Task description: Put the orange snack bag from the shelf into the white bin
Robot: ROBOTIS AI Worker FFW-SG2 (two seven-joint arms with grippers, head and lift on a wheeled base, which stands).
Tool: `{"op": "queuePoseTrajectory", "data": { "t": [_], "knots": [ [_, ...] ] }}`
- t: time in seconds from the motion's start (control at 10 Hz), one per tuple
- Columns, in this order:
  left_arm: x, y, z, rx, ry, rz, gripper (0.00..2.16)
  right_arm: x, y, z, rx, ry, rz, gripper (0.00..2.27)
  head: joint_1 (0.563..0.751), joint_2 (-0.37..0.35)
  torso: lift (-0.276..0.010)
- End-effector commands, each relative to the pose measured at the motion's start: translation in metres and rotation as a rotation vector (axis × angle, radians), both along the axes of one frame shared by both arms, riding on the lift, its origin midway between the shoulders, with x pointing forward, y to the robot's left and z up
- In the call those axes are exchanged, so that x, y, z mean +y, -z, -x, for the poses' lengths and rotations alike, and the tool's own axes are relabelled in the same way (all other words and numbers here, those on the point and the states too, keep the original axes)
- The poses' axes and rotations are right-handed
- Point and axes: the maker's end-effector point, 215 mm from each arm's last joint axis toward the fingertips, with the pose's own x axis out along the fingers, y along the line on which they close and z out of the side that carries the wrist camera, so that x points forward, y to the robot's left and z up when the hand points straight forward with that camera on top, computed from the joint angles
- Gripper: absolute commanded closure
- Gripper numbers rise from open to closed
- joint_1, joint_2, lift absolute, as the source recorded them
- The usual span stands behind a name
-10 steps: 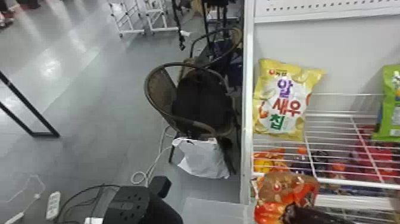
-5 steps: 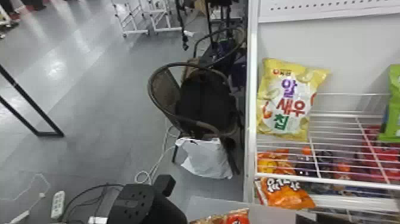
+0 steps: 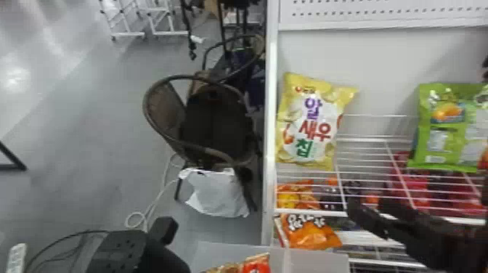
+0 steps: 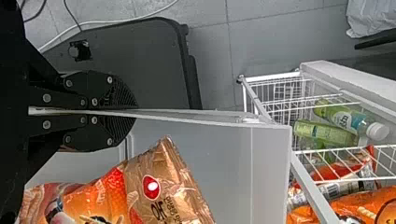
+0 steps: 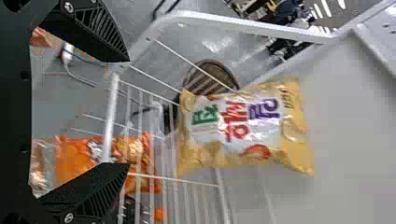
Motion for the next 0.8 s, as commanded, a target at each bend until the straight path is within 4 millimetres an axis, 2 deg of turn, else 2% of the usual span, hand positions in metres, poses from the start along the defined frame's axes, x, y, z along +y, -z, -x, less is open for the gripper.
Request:
{"op": "queuePoseTrajectory", "data": {
  "t": [0.0, 0.1, 0.5, 0.7],
  "knots": [
    [-0.004, -0.001, 0.002, 0.001, -0.001, 0.015, 2.14, -0.034, -0.016, -0.031, -0.123, 0.087, 0.068, 0.09, 0.695, 0.049, 0.001],
    [-0.003, -0.001, 0.003, 0.003, -0.003, 0.015, 2.14, -0.057, -0.023, -0.045, -0.188, 0.146, 0.100, 0.09, 0.695, 0.007, 0.001],
    [-0.006, 0.000, 0.004, 0.005, 0.000, 0.021, 2.14, -0.148, -0.014, -0.077, -0.363, 0.358, 0.236, 0.09, 0.695, -0.136, 0.001],
    [-0.005, 0.000, 0.004, 0.005, -0.003, 0.024, 2.14, -0.189, -0.004, -0.074, -0.415, 0.435, 0.275, 0.09, 0.695, -0.211, 0.001]
  ]
}}
